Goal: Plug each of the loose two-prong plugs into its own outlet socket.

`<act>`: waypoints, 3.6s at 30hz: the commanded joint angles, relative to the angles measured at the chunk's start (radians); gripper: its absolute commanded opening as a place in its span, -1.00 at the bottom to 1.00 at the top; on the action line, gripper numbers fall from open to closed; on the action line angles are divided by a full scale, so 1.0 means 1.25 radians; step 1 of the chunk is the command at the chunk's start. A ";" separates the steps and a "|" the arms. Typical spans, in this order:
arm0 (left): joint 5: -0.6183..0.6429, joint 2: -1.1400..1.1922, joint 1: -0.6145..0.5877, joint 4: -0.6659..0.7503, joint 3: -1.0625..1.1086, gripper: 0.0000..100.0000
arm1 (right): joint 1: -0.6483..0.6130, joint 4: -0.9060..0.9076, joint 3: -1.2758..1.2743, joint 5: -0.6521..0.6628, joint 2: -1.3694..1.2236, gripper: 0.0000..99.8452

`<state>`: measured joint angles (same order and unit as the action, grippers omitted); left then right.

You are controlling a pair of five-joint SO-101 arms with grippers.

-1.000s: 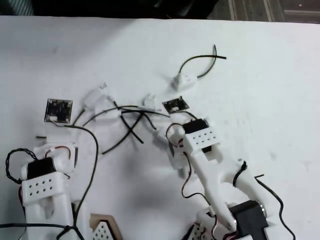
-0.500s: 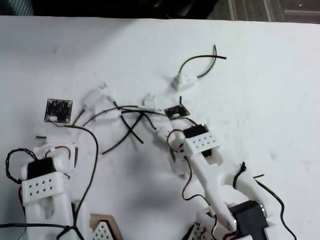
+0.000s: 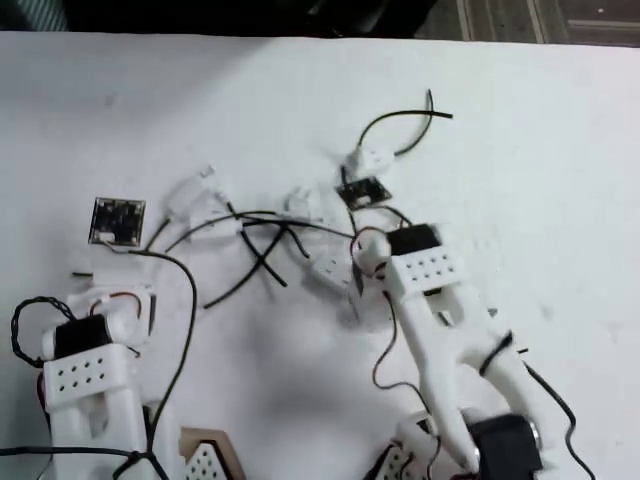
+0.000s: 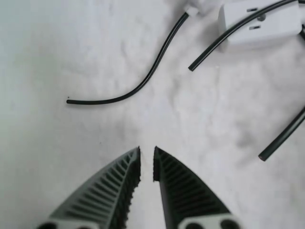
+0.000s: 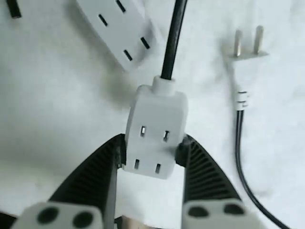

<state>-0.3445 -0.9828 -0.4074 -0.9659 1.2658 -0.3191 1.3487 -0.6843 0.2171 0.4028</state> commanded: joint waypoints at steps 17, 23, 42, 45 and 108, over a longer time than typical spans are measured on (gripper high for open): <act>0.001 -0.010 0.006 0.015 -0.004 -0.86 | -0.295 0.037 -0.304 0.658 0.564 -0.97; 0.002 -0.010 0.004 0.015 -0.006 -0.86 | -0.354 -0.009 -0.303 0.681 0.457 -0.97; 0.002 -0.010 0.003 0.014 -0.009 -0.86 | -0.380 -0.228 0.041 1.004 -0.161 -0.97; 0.002 -0.010 0.003 0.014 -0.009 -0.86 | -0.384 -0.284 0.065 1.009 -0.213 -0.97; 0.002 -0.010 0.003 0.015 -0.009 -0.86 | -0.347 -0.623 0.052 -0.315 -0.148 -0.97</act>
<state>-0.3491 -0.9797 -0.3982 -0.9567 1.2628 -0.8454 0.5923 -0.6122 -0.1189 0.0913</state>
